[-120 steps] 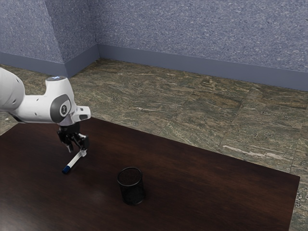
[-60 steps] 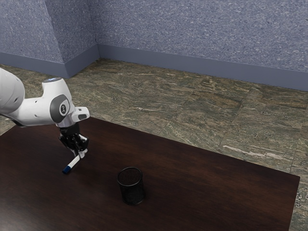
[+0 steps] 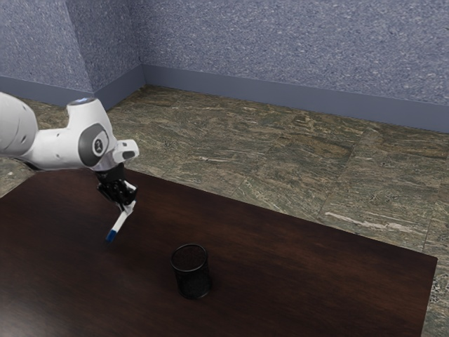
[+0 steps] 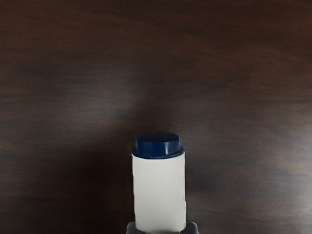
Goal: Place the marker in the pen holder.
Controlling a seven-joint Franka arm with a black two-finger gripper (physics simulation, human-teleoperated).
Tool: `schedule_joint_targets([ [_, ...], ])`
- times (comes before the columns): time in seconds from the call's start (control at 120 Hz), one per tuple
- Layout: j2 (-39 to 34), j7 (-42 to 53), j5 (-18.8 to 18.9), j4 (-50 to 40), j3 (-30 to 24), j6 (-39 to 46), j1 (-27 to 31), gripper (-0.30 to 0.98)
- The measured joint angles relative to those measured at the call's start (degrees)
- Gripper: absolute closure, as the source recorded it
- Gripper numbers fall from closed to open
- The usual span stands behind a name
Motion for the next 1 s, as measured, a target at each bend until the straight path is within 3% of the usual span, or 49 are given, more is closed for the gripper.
schedule_joint_targets([
  [0.217,-7.3,-1.1,0.0,0.7,0.2,0.5,-12.3,0.79],
  [0.292,-9.4,-1.7,-0.2,0.7,3.1,1.4,-19.9,0.79],
  [0.417,-10.8,-2.8,-1.7,0.2,4.3,3.9,-26.8,0.79],
  [0.833,-21.1,-5.9,-2.6,-13.4,5.0,10.4,-33.5,0.79],
  [1.0,-25.5,-6.8,-2.6,-18.7,4.3,12.0,-32.2,0.79],
])
